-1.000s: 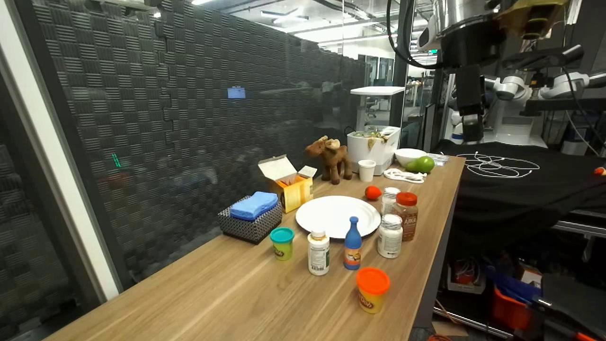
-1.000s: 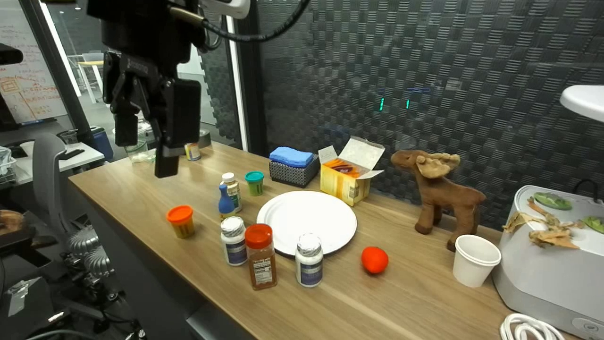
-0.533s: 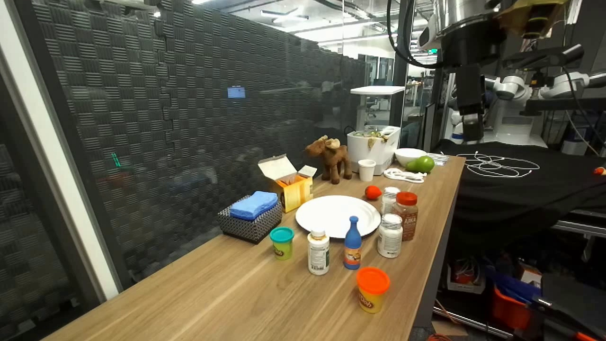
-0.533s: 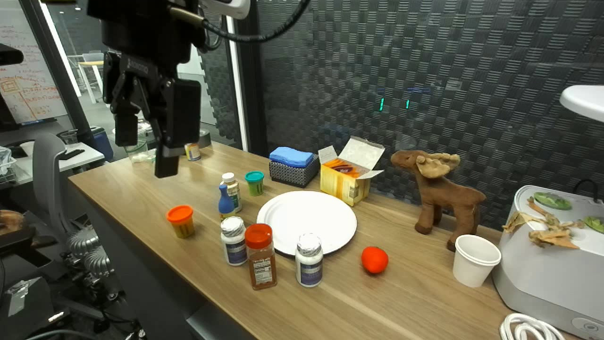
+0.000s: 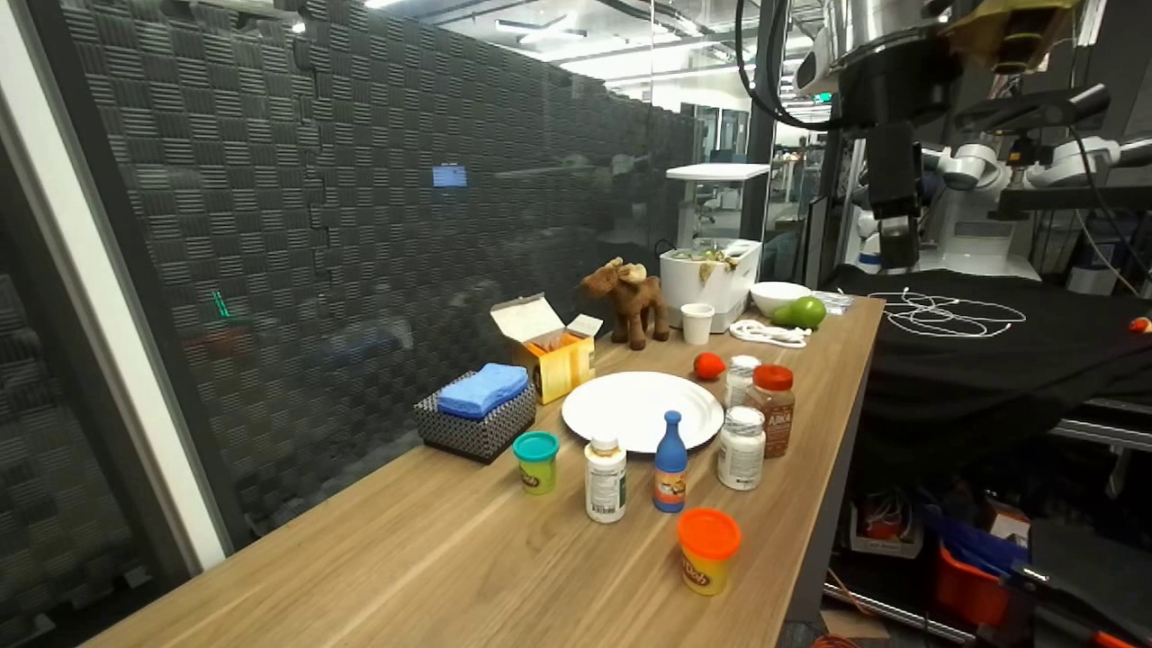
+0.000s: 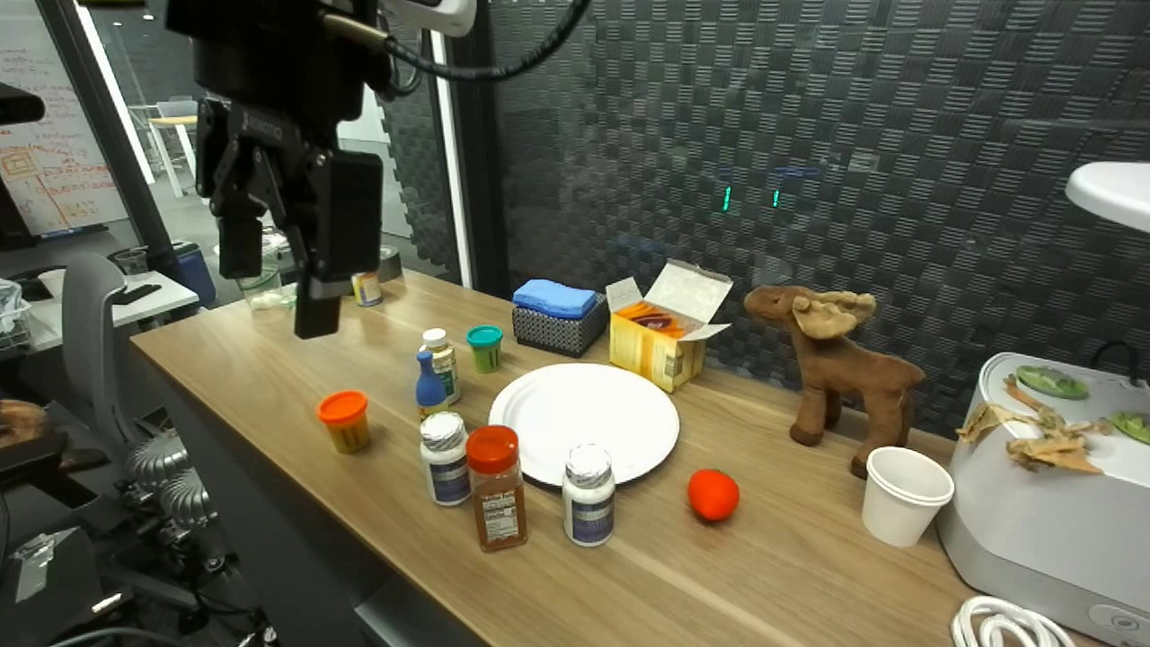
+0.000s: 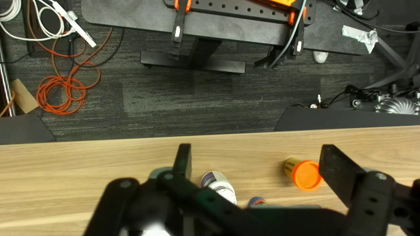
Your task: Pick up all the objects surrounding the white plate and arrange them on the plate
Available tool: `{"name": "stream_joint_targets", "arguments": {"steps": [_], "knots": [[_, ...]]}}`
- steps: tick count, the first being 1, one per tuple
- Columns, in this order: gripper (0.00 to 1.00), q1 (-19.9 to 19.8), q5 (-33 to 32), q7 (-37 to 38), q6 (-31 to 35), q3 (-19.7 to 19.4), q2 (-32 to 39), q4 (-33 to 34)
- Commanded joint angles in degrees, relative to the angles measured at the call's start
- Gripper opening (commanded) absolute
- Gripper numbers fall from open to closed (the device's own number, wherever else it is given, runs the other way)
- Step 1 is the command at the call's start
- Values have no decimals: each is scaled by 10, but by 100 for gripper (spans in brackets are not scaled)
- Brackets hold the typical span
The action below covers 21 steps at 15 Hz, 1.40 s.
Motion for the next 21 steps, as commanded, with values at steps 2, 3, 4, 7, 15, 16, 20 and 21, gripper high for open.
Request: {"name": "stream_joint_targets", "arguments": {"steps": [2,3,4,7,15,16,20,21], "knots": [[100,-5,1,-1,-1,4,0,1],[100,-5,1,-1,-1,4,0,1],[100,-5,1,-1,-1,4,0,1],[100,3,3,9,0,16,18,14],[100,43,-4,147,127,110,120,82],[100,48,-13,163,142,120,132,91],[100,63,-35,199,186,144,180,118],[100,66,-52,205,208,148,194,119]]}}
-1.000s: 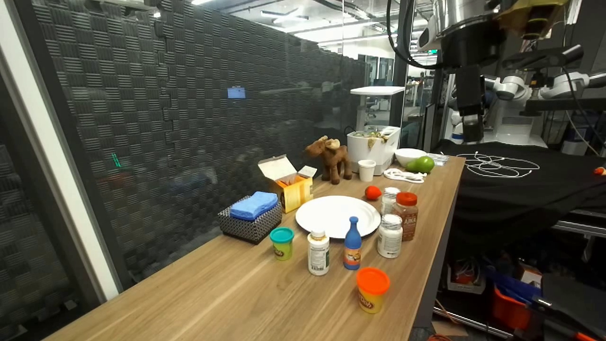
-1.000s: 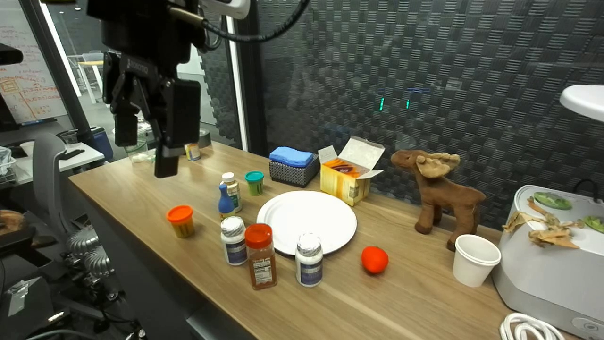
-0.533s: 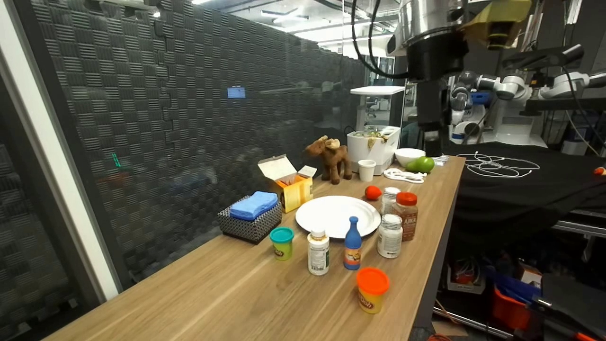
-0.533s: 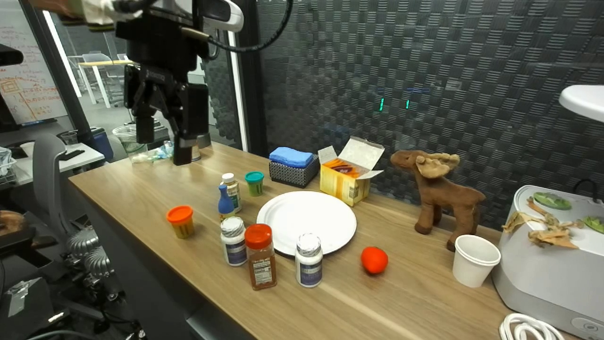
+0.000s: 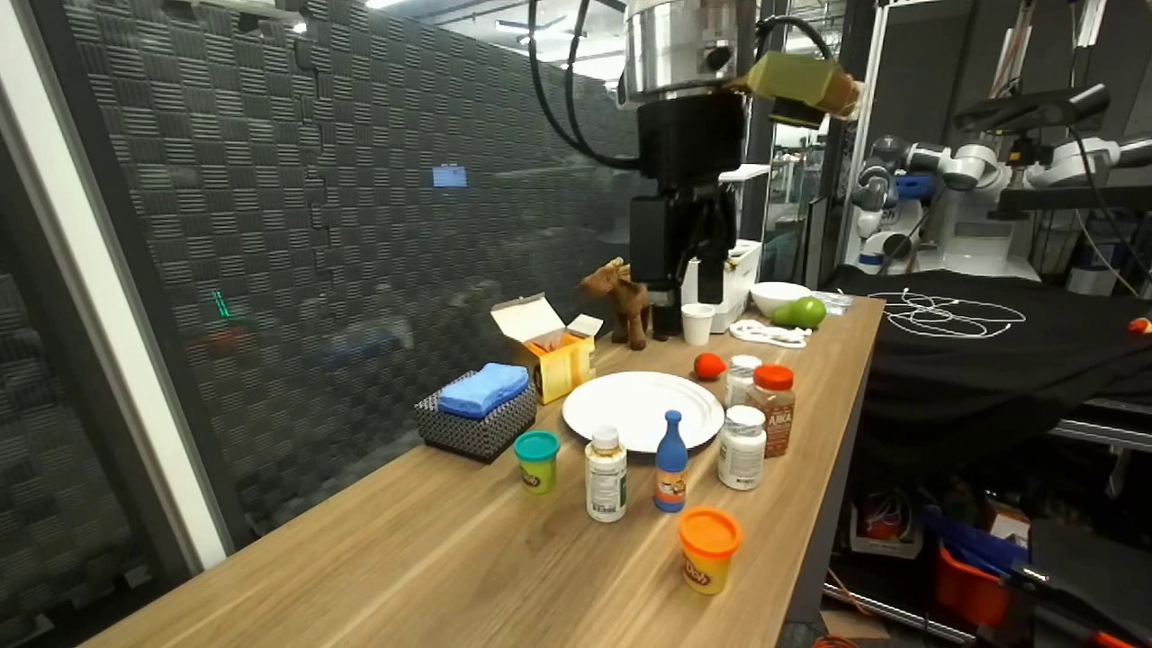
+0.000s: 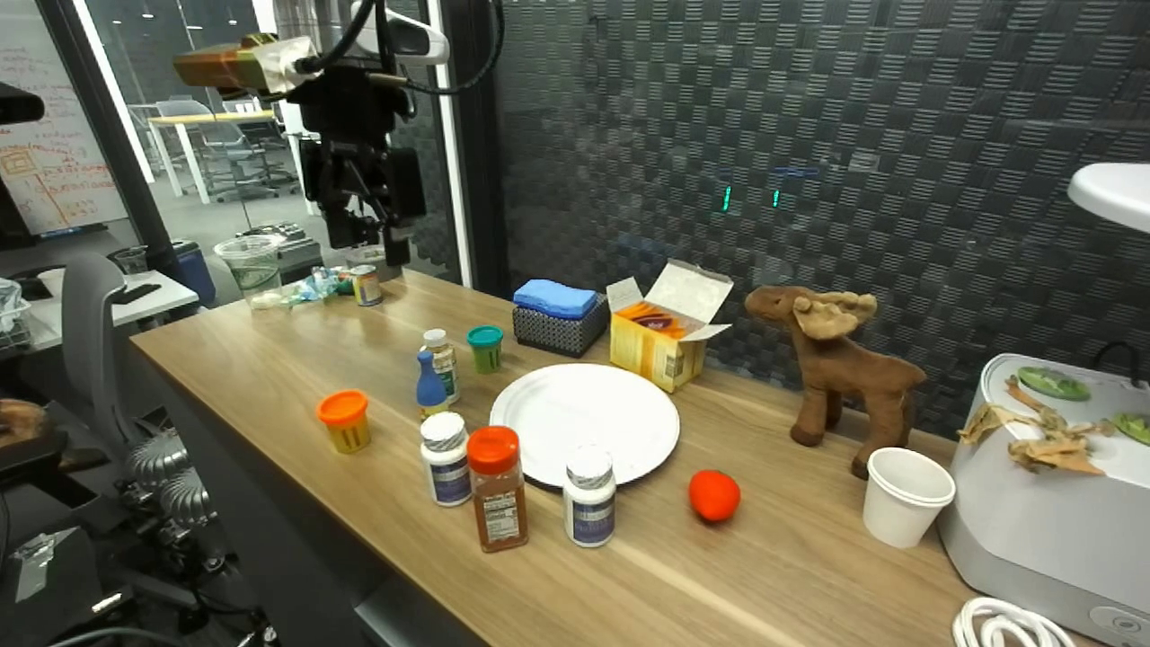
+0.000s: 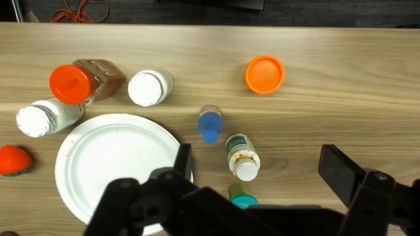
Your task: Pick up all the objects surrounding the white plate and arrange them on the plate
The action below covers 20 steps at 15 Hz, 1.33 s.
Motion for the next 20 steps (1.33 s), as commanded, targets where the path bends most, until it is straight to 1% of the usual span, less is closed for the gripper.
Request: {"name": "stream_joint_targets", "arguments": {"steps": [1,3,5,9,15,20], "knots": [[100,12,-46,31,47,12,52,31],[100,18,-75,39,68,15,84,47],[100,24,-97,43,72,13,121,77],[100,33,-121,32,76,5,199,151],[100,28,-74,-5,69,6,301,247],[100,33,-72,-8,70,-1,355,281]]}}
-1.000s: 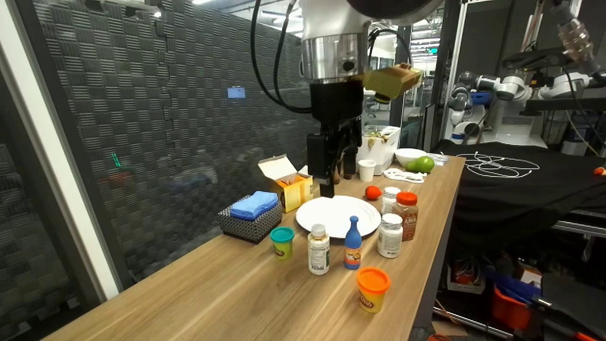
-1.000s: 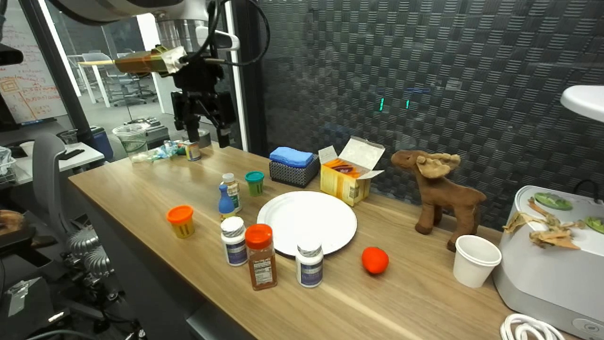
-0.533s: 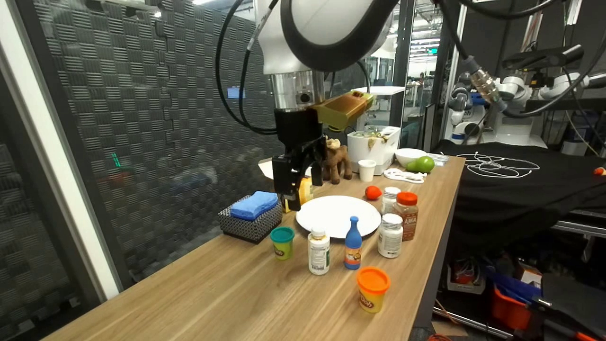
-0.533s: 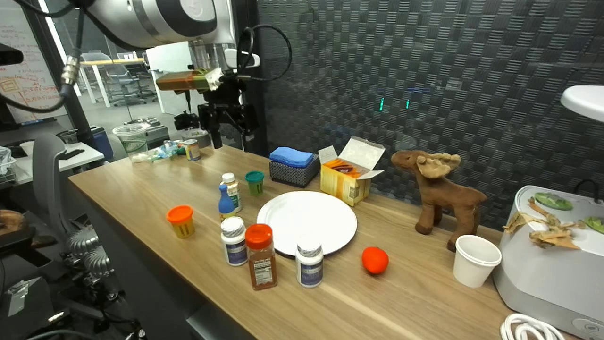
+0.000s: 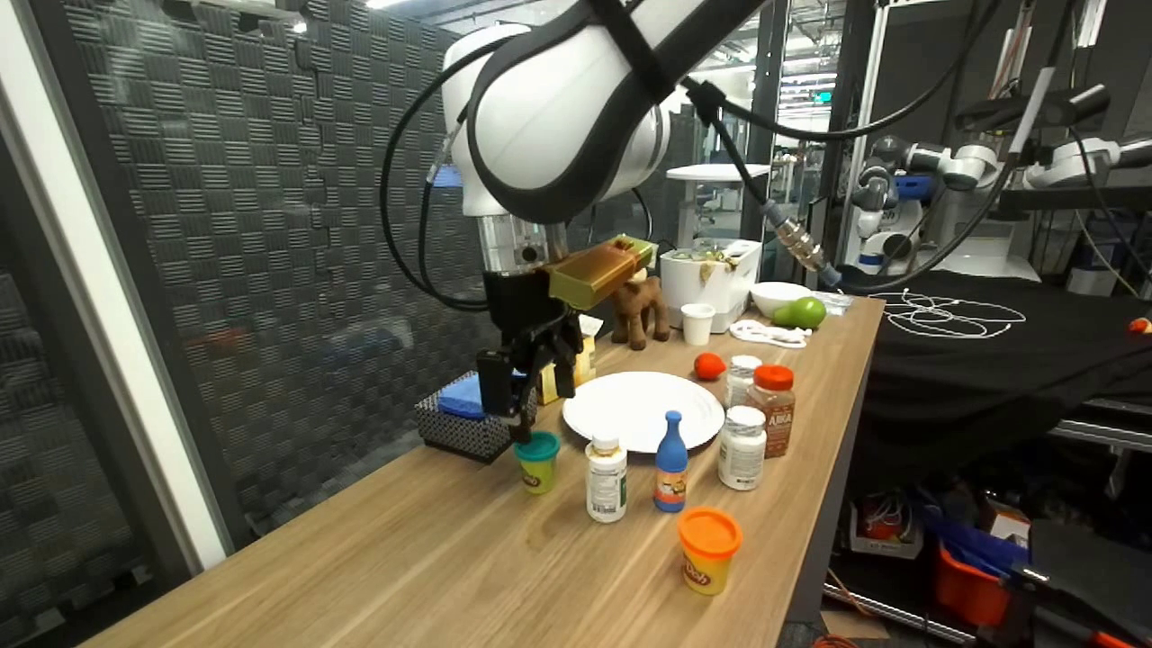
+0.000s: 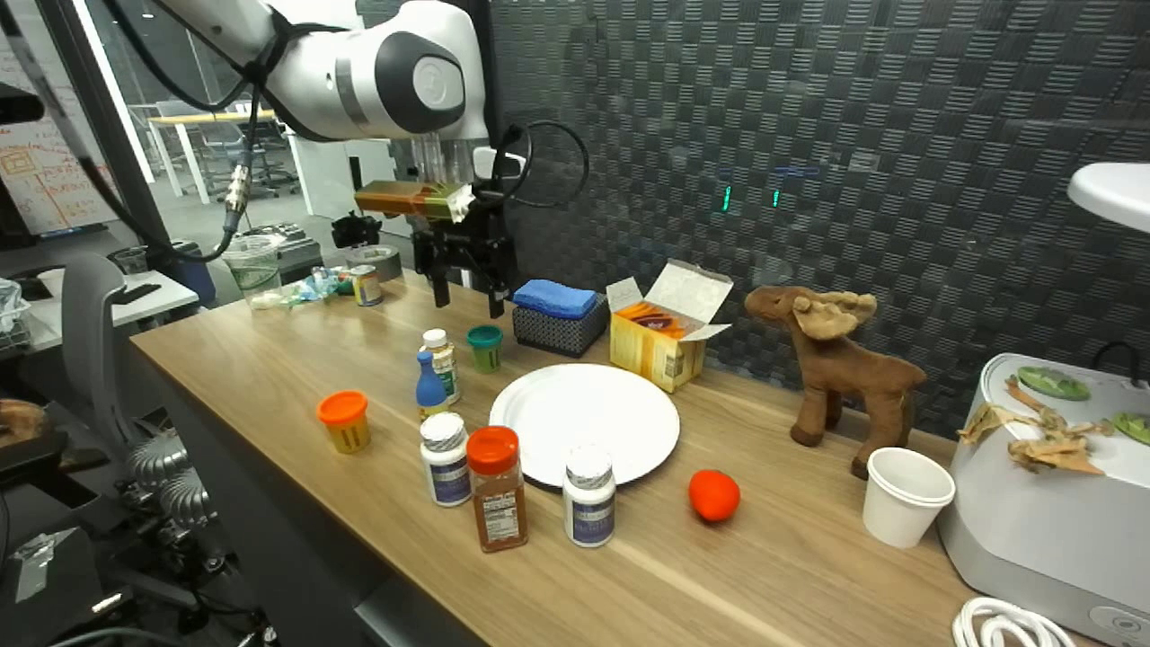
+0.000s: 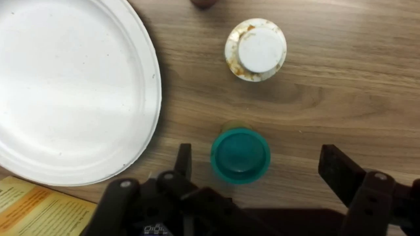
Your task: Pick up all the objects surrounding the white plate and arrange them on the plate
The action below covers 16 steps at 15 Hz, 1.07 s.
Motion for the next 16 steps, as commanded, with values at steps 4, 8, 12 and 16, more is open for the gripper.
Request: {"name": "stream_joint_targets", "arguments": {"steps": [4,8,12,16], "knots": [[100,6,16,-14,-4,-12,57,53],[100,5,18,-15,3,-16,72,66],[71,0,31,-21,2,-15,75,71],[46,4,35,-19,0,-15,66,60]]}}
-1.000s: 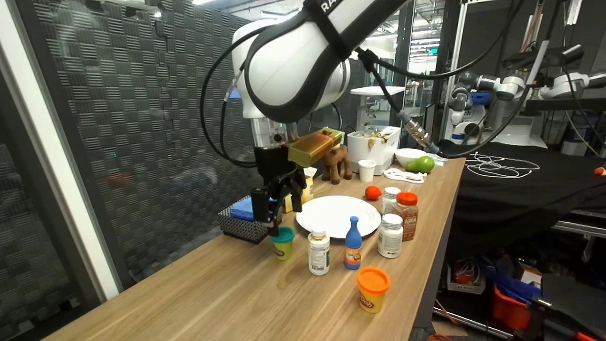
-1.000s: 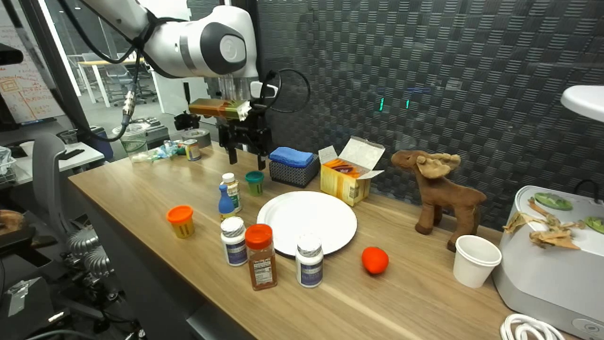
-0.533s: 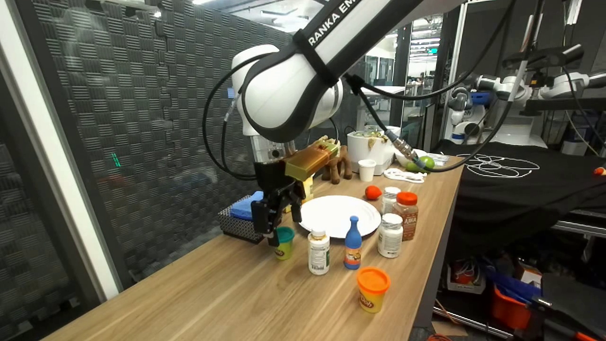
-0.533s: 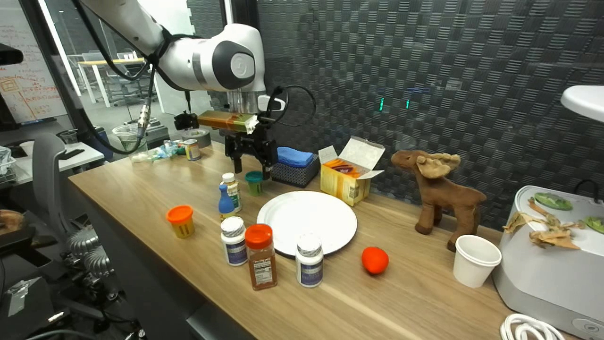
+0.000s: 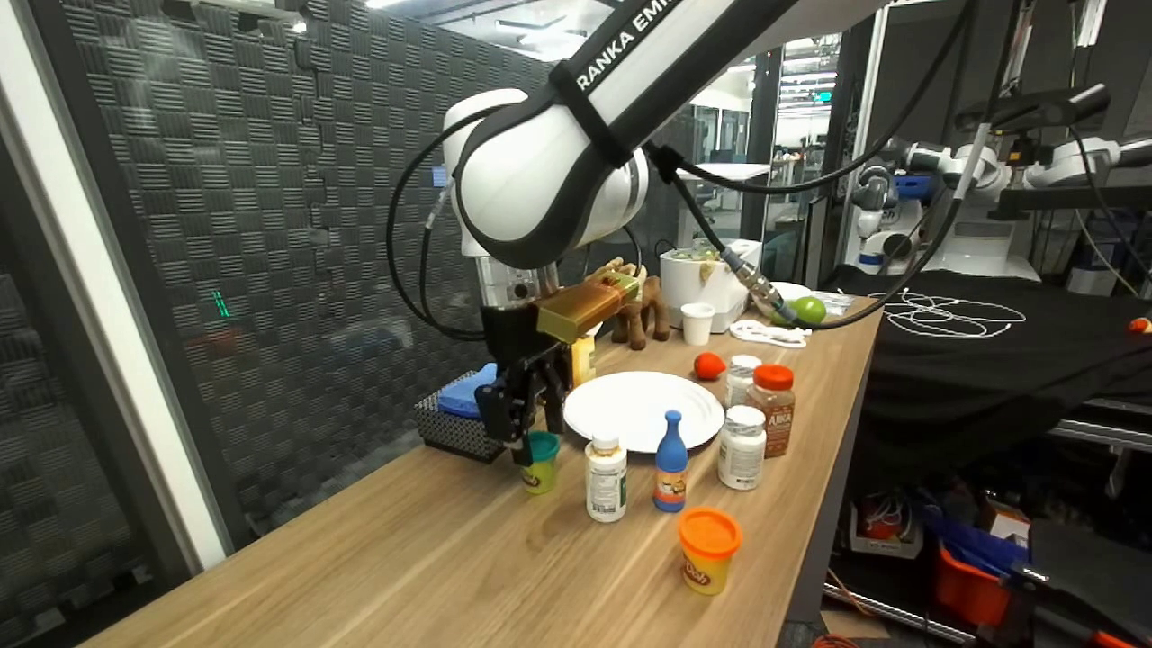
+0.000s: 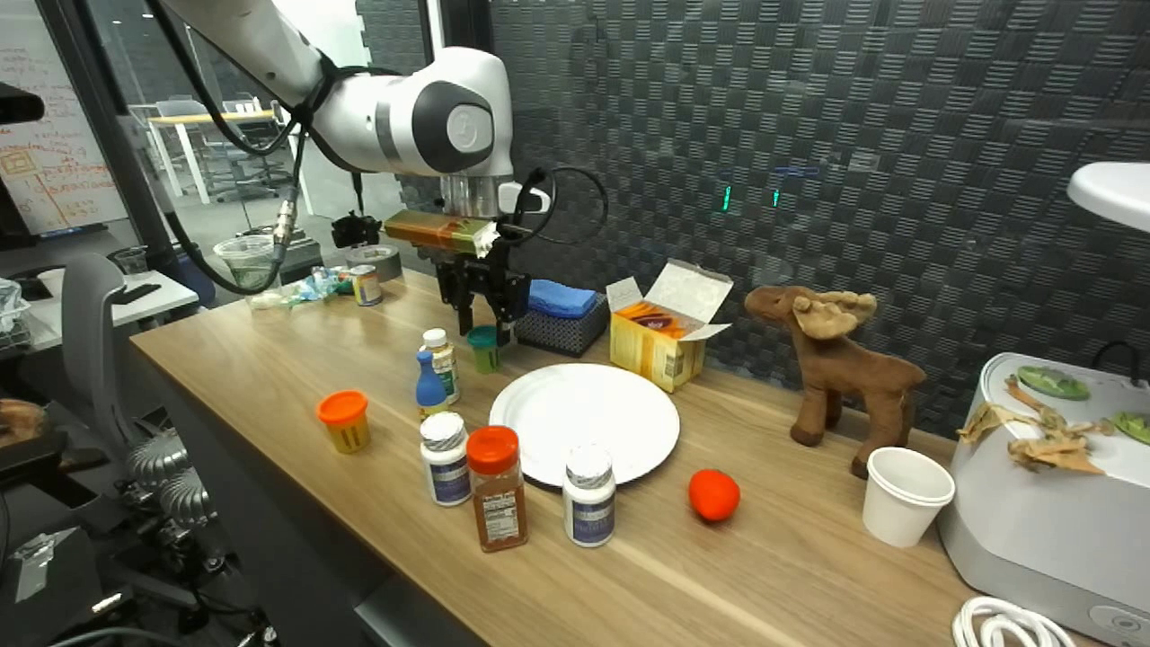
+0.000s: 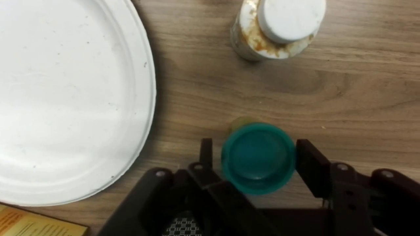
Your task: Pick up all the objects surrounding the white plate and arrange them on the plate
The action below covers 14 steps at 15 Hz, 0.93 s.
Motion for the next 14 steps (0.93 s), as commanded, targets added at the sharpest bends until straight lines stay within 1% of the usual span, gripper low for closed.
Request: {"name": "stream_joint_targets", "arguments": {"steps": [1,2,3,5,8,11,14], "knots": [[39,9,9,-6,0,-6,-2,6],[31,11,7,-5,0,-6,-2,5],[28,11,6,-5,1,-7,-2,4],[28,12,5,-4,3,-7,-5,1],[28,10,4,2,7,-10,-39,-16],[28,2,-1,9,2,-24,-76,-27],[28,-9,-5,13,4,-46,-91,-26]]}}
